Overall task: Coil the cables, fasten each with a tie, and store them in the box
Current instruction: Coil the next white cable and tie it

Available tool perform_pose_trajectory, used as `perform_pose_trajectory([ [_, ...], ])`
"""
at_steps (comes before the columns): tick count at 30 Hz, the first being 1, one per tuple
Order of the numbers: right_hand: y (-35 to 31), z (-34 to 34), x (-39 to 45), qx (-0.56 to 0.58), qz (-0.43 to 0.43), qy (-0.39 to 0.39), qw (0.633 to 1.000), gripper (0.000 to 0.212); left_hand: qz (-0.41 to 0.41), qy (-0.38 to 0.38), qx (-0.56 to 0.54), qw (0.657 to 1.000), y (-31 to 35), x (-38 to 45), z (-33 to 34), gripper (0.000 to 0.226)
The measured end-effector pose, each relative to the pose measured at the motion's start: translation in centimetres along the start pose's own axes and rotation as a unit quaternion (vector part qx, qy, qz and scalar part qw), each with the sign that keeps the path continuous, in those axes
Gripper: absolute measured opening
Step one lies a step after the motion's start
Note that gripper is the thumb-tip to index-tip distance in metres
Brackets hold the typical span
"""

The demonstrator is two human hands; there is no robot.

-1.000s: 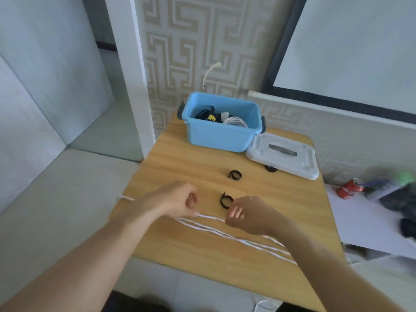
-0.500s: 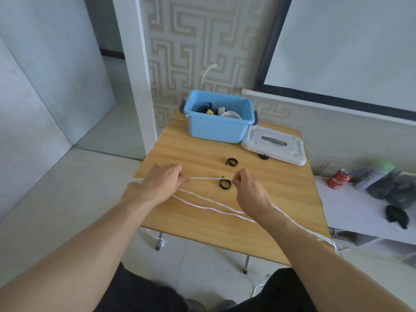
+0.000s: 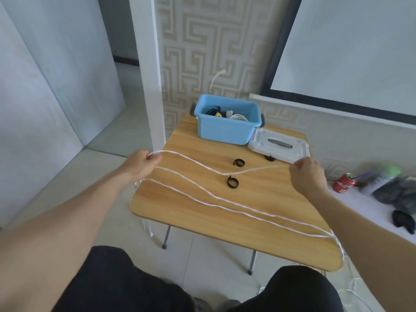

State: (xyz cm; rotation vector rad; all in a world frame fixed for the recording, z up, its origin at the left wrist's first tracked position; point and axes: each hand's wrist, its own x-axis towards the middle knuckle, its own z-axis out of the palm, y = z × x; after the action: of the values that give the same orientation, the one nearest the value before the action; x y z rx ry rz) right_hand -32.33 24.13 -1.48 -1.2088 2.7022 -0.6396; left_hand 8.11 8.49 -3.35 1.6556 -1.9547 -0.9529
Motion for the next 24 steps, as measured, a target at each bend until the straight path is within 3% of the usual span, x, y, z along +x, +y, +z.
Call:
perform_pose_trajectory([
  [2,-1.6,1.1,-1.7,-0.013,-0.062,0.015,0.998,0.03,-0.014,-0.066,-0.007,0.998,1.3,0.0,0.3,0.014],
  [3,-2.6,1.8,-2.7,0.012,-0.106,-0.001,0.994,0.027,-0.009,-0.098,0.006,0.995,1.8,0.0,0.4,0.028],
  [5,-4.6,3.1,-4.7,0.066,-0.176,-0.11,0.976,0.02,0.007,-0.148,0.029,0.989,2.6,-0.1,0.4,0.052],
  [7,-5.8,4.8,-6.5,0.063,-0.217,-0.251,0.941,0.03,0.012,-0.176,0.024,0.984,2.8,0.0,0.4,0.068],
  [9,-6.3,6.6,-7.6,0.023,-0.238,-0.321,0.916,0.039,0.044,-0.181,0.082,0.979,2.4,0.3,0.4,0.082],
  [11,-6.5,8.1,-8.2,-0.005,-0.258,-0.302,0.918,0.023,0.096,-0.147,0.173,0.969,1.6,0.6,0.5,0.078],
  [12,-6.6,8.5,-8.3,0.002,-0.25,-0.293,0.923,0.016,0.119,-0.124,0.206,0.963,1.2,0.8,0.4,0.065],
  [14,-6.8,8.6,-8.5,0.014,-0.225,-0.297,0.928,0.014,0.141,-0.099,0.237,0.956,0.4,1.1,0.2,0.038],
  [16,-7.0,8.0,-8.4,0.02,-0.216,-0.305,0.927,0.014,0.138,-0.115,0.262,0.948,-0.4,1.4,-0.2,0.026],
  [20,-7.4,5.8,-7.4,0.136,-0.175,-0.198,0.955,0.014,0.098,-0.11,0.29,0.946,-2.0,1.7,-1.1,0.039],
  [24,-7.7,3.6,-6.3,0.15,-0.205,-0.132,0.958,0.012,0.085,0.004,0.28,0.956,-1.9,1.6,-1.0,0.044],
])
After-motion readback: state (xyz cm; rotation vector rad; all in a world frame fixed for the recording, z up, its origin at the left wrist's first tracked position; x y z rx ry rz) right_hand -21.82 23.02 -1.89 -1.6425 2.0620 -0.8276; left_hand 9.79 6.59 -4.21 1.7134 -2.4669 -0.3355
